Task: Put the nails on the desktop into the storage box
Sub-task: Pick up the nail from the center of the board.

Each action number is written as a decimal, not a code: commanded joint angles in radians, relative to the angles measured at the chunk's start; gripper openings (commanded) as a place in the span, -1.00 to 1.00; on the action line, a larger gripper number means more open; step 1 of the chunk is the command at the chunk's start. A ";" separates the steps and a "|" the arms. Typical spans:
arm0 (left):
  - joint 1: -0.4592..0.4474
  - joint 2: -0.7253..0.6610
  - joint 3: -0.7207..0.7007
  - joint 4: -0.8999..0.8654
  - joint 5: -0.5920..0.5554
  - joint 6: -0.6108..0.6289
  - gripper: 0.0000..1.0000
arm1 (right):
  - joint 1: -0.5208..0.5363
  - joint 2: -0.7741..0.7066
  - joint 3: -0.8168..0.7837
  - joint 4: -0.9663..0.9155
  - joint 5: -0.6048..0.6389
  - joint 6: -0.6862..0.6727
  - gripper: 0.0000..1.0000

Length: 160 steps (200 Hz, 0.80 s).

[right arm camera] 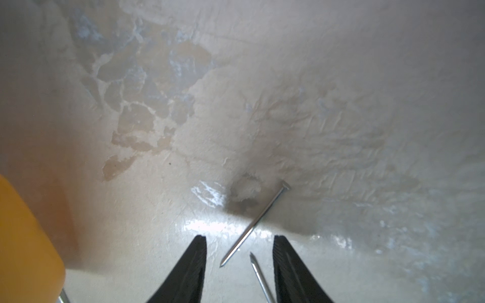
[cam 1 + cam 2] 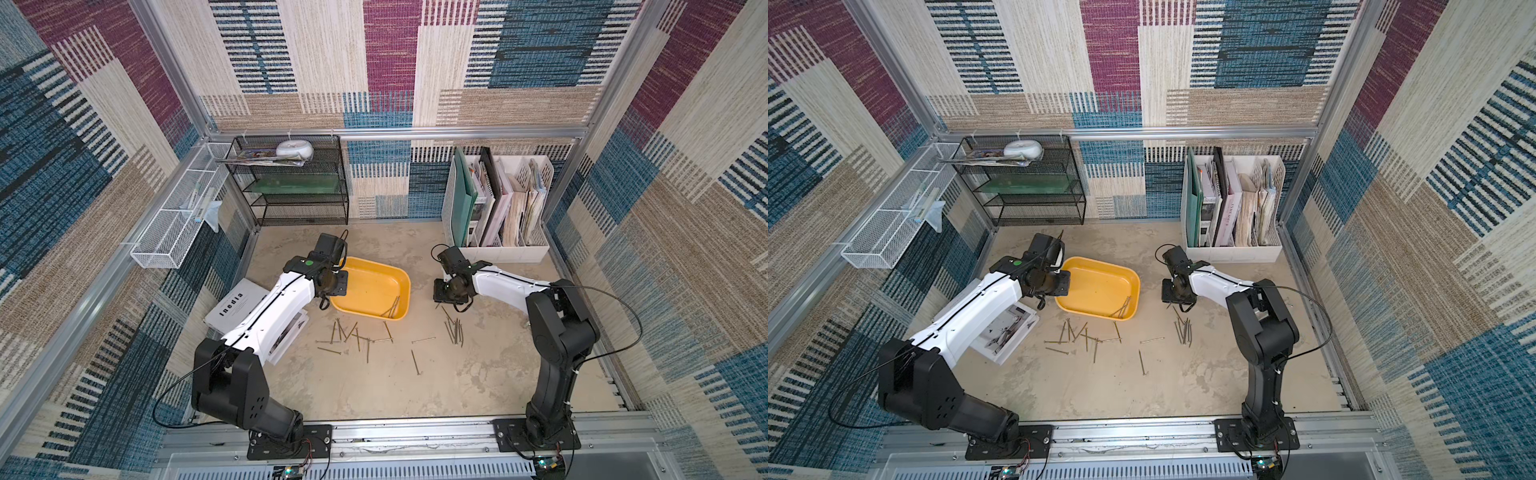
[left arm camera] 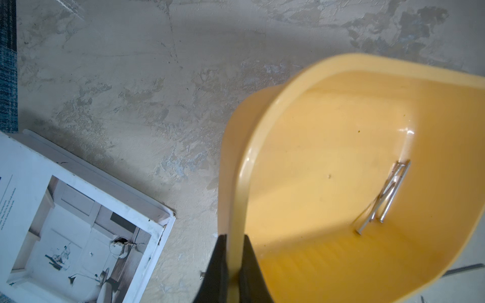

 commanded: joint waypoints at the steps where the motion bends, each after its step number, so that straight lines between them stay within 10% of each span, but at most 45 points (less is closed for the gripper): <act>1: 0.001 -0.001 0.000 0.034 -0.003 -0.010 -1.00 | 0.000 0.041 0.037 -0.047 0.016 -0.015 -0.10; 160: 0.002 0.018 0.017 0.013 0.018 -0.009 -1.00 | 0.014 0.356 0.279 -0.314 0.147 -0.175 -1.00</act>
